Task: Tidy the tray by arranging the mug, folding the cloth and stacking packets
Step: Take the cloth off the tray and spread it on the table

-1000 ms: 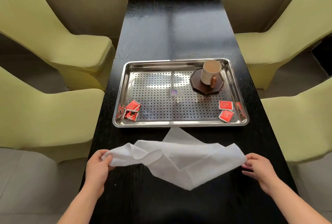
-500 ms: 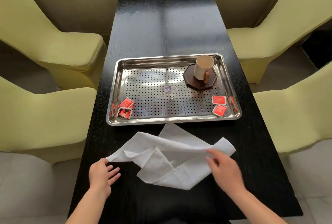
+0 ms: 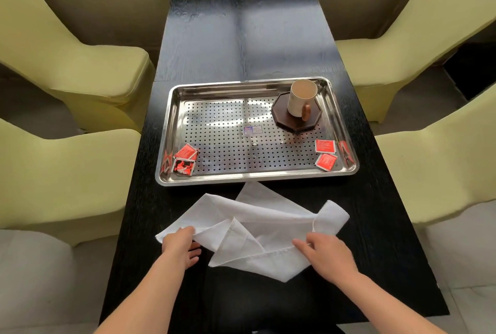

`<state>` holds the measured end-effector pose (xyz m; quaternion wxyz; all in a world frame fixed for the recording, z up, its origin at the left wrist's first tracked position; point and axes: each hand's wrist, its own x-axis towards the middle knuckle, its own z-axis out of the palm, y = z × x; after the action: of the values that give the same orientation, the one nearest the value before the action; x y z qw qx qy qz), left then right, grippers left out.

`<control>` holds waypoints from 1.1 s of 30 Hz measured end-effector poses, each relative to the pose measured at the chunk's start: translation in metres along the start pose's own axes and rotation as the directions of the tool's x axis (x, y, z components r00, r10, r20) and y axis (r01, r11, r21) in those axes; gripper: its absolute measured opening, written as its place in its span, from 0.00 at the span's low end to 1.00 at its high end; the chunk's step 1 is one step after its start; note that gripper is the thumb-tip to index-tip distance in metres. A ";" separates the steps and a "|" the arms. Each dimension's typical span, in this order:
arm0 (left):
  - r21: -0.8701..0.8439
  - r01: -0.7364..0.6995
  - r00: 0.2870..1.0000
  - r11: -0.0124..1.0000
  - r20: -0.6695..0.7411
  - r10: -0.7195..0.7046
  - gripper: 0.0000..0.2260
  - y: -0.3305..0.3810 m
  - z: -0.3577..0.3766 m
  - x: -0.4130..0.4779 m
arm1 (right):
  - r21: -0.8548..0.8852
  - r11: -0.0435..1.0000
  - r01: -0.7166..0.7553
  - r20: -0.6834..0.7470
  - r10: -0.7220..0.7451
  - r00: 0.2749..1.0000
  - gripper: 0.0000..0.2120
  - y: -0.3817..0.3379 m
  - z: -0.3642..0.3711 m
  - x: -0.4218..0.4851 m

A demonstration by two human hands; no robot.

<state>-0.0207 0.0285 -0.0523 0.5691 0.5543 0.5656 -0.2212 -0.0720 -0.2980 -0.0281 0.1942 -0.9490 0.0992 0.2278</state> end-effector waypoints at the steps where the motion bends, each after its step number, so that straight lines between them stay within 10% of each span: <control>1: 0.005 -0.007 1.000 1.000 -0.025 0.007 0.15 -0.002 -0.002 0.003 | 0.041 0.999 -0.018 -0.041 0.020 0.999 0.25 0.007 -0.005 -0.005; 8: -0.047 -0.024 0.987 0.999 -0.159 0.016 0.06 -0.035 -0.037 0.000 | 0.453 0.848 -0.277 -0.144 0.376 0.915 0.17 0.061 -0.027 -0.032; 16: -0.019 0.083 0.989 0.996 -0.125 -0.084 0.10 -0.096 -0.055 -0.021 | 0.708 0.473 -0.525 0.189 0.589 0.786 0.13 0.098 -0.005 -0.043; 25: 0.045 -0.087 0.960 0.995 -0.264 0.096 0.23 -0.066 -0.057 0.001 | -0.093 0.950 -0.300 -0.054 0.296 0.954 0.16 0.070 -0.011 -0.033; 33: 0.387 -0.237 0.955 0.891 -0.076 0.287 0.08 -0.047 -0.056 0.018 | 0.037 0.992 -0.121 -0.012 0.122 0.992 0.25 -0.031 0.035 0.005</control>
<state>-0.0792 0.0707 -0.0714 0.4395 0.7368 0.4692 -0.2091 -0.0731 -0.2562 -0.0488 0.1965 -0.9391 0.1623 0.2304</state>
